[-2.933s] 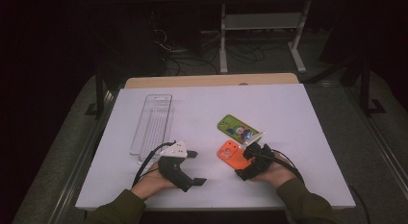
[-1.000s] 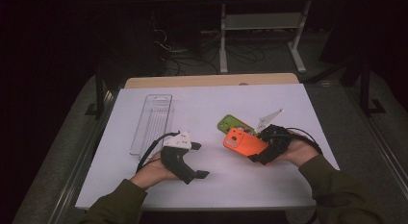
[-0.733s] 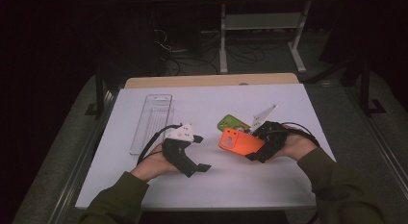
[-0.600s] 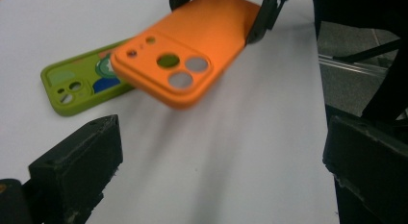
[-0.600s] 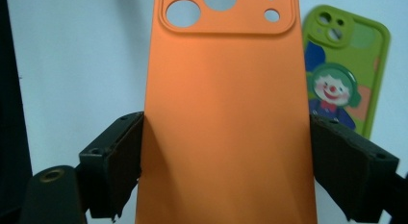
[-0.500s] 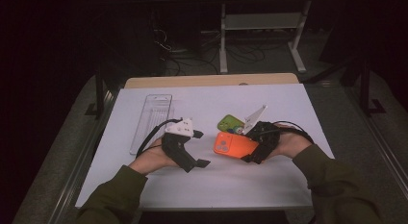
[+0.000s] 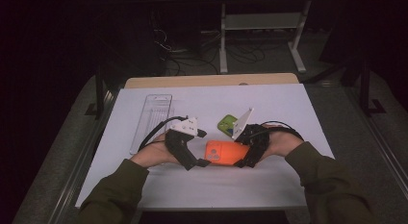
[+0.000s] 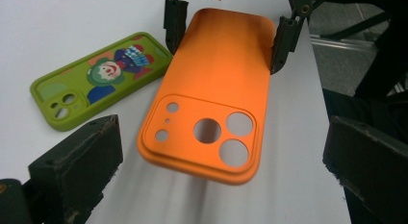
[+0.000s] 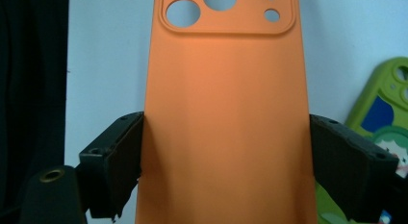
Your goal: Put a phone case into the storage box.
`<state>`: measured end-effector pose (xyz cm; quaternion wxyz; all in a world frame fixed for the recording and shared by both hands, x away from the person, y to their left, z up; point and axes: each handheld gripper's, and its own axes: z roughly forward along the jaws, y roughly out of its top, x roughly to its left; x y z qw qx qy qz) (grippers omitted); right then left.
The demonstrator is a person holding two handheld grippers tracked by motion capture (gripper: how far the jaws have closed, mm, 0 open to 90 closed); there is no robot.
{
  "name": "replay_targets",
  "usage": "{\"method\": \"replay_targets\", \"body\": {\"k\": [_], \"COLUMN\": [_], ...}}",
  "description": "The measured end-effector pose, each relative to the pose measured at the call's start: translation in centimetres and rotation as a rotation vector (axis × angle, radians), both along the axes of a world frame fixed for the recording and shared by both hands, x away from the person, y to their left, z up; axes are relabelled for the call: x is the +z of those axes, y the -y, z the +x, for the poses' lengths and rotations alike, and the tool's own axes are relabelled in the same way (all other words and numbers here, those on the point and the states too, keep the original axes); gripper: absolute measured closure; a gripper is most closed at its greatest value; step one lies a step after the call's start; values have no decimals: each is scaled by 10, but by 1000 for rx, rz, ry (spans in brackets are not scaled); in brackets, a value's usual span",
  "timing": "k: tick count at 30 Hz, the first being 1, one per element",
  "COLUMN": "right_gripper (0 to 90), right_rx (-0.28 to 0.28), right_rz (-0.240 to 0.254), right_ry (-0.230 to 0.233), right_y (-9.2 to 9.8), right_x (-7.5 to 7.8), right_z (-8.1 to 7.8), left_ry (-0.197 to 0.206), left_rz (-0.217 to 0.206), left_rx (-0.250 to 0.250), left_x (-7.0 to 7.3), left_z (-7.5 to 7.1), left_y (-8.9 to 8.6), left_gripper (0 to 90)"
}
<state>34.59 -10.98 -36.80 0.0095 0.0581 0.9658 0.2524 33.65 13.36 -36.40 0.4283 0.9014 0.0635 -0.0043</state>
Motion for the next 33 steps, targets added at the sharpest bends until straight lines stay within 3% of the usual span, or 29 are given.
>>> {"method": "replay_targets", "body": {"k": [14, 17, 18, 25, 30, 32, 33], "right_gripper": [158, 158, 158, 158, 157, 158, 157], "right_rx": [93, 106, 112, 132, 134, 134, 131], "right_rz": [-1, 8, 11, 16, 55, 60, 63], "right_ry": [7, 8, 6, 9, 8, 16, 23], "right_y": [-26, -31, -33, -41, -42, -42, -43], "right_x": [6, 5, 5, 2, 1, 1, 0], "right_z": [-1, -2, -3, -5, -8, -8, -9], "left_ry": [-4, 1, -18, -9, -29, -1, -4], "left_rz": [27, 54, 68, 130, 171, 204, 201], "left_rx": [-85, -95, -88, -116, -123, -142, -137], "left_x": [-4, -8, -10, -18, -22, -23, -24], "left_z": [0, 0, -1, -4, -5, -3, -4], "left_y": [10, 12, 13, 18, 19, 20, 20], "left_gripper": [0, 0, 0, 0, 0, 0, 1]}}
